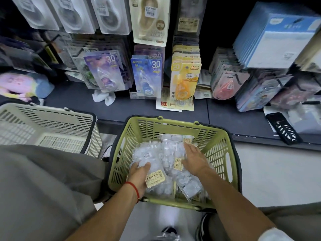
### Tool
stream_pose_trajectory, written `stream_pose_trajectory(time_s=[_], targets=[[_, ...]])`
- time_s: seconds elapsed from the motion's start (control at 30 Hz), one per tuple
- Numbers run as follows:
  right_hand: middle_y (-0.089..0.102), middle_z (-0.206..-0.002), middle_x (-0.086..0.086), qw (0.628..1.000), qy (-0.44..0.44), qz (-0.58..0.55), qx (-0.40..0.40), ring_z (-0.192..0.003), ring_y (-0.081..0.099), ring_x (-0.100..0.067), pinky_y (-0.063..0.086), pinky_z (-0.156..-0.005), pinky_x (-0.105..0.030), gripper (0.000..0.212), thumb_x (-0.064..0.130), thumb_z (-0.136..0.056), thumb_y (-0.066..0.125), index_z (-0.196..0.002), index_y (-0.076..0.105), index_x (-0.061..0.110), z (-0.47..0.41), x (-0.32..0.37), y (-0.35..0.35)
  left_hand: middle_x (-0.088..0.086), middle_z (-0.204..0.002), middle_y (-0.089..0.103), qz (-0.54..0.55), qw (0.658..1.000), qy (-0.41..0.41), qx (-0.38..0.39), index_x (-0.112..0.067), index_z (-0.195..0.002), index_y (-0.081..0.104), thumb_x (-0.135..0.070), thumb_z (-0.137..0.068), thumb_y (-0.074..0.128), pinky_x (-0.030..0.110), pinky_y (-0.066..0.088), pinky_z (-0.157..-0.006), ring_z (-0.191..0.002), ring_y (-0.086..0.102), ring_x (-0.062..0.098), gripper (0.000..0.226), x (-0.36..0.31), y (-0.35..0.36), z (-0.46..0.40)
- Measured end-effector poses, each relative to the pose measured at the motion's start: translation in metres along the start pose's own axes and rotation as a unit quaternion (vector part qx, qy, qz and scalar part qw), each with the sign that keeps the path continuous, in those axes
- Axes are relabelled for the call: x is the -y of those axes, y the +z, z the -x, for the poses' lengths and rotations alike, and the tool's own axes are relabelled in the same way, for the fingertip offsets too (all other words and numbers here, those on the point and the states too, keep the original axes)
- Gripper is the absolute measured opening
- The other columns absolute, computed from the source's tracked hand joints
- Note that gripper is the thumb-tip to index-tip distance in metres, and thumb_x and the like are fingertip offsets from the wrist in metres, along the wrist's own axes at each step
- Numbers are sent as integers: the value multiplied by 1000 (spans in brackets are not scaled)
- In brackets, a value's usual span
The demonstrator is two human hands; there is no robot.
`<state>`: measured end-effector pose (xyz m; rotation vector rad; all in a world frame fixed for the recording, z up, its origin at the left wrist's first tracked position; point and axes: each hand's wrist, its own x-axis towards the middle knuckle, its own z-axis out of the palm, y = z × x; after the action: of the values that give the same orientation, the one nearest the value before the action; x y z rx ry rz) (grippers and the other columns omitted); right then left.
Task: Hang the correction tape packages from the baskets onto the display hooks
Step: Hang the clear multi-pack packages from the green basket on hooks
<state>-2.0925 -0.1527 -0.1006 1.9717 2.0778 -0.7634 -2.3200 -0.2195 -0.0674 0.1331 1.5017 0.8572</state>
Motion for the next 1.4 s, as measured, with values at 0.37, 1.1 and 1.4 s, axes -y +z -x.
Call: stream_pose_trajectory(time_s=[0.37,1.1,1.4], targets=[[43,-157,-6,997,-51,64,-13,-150,37,-22,12,-128,-52,71,40,-93,71,-150,35,20,-10,-6,10,15,-93,68,20,998,19,-62,-14,-122,59,-19,-102,56,31,54,-47,-67,69,33,21,-11,-1,-4],[49,-153,1,981,-93,-149,-80,-141,45,-17,35,-121,-40,46,19,-106,55,-152,52,22,5,57,5,15,-124,71,1,996,50,-73,-25,-137,41,-16,-97,74,53,63,-83,-100,74,33,52,8,7,-17],[57,-152,0,996,-3,-19,-83,-139,49,-22,33,-120,-42,48,12,-106,54,-151,52,29,-40,17,4,10,-108,79,11,997,57,-46,-25,-127,53,-13,-96,75,39,61,-53,-80,80,28,40,-5,-11,-6]])
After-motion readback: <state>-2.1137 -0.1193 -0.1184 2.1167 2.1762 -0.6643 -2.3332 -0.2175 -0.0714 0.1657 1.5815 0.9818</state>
